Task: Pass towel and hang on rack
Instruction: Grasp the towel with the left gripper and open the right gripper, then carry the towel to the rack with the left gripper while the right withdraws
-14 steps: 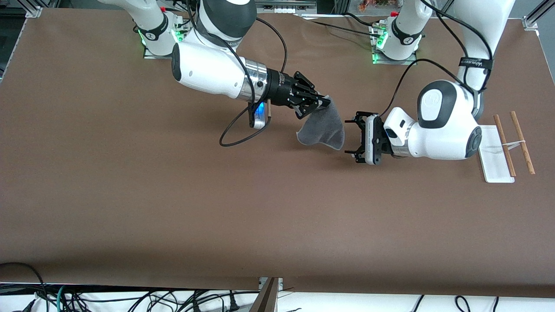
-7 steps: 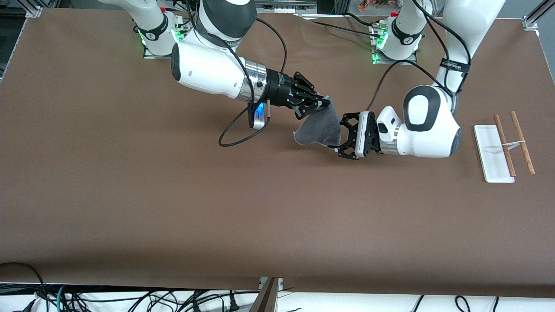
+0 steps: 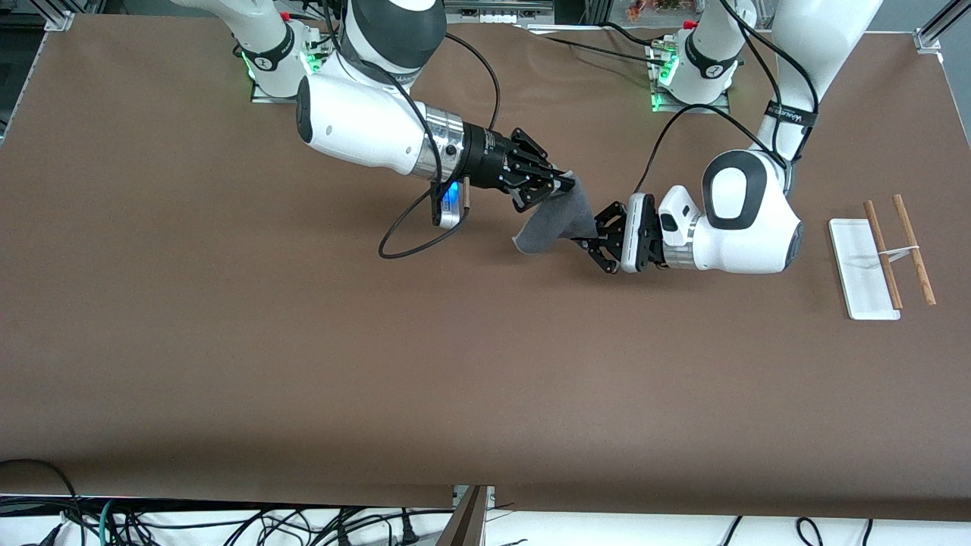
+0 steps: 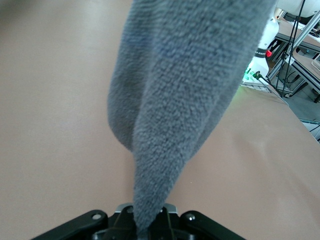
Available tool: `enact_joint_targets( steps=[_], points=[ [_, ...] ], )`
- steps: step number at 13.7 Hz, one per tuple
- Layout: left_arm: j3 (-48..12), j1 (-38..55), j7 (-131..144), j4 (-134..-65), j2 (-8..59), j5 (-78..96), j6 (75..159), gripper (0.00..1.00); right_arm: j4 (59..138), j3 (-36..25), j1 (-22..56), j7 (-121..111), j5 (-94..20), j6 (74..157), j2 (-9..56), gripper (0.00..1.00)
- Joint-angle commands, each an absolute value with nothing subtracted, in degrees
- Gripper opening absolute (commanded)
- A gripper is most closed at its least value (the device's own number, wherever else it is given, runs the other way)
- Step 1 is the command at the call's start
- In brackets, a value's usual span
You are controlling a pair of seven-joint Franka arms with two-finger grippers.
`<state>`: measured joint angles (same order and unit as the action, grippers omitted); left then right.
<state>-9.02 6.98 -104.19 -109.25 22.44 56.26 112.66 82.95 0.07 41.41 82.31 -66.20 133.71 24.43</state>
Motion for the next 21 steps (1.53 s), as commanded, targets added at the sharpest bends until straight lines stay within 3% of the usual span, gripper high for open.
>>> enact_joint_targets(
  steps=[1,6,10,15,21],
  points=[
    [-9.14,6.15,-107.23,-110.04,21.09,57.48,112.06,0.0,81.39,-0.09,41.48,82.97,-66.71,133.77,25.14,1.0],
    [-7.74,3.25,-105.22,-107.16,20.04,50.05,109.52,0.0,81.12,-0.88,37.45,82.97,-66.54,131.15,24.26,1.0],
    [-7.12,1.94,-97.75,-98.81,20.04,33.96,100.66,0.0,75.78,-0.62,28.58,81.83,-60.32,117.9,23.91,1.0],
    [-6.77,-4.2,-96.77,-91.6,20.39,16.22,91.25,0.0,75.5,-1.14,22.77,68.76,-50.82,103.48,22.94,1.0],
    [-6.24,-15.89,-96.86,-89.65,20.65,-4.28,88.6,0.0,76.72,-12.73,22.41,42.76,-38.78,84.92,18.56,1.0]
  ],
)
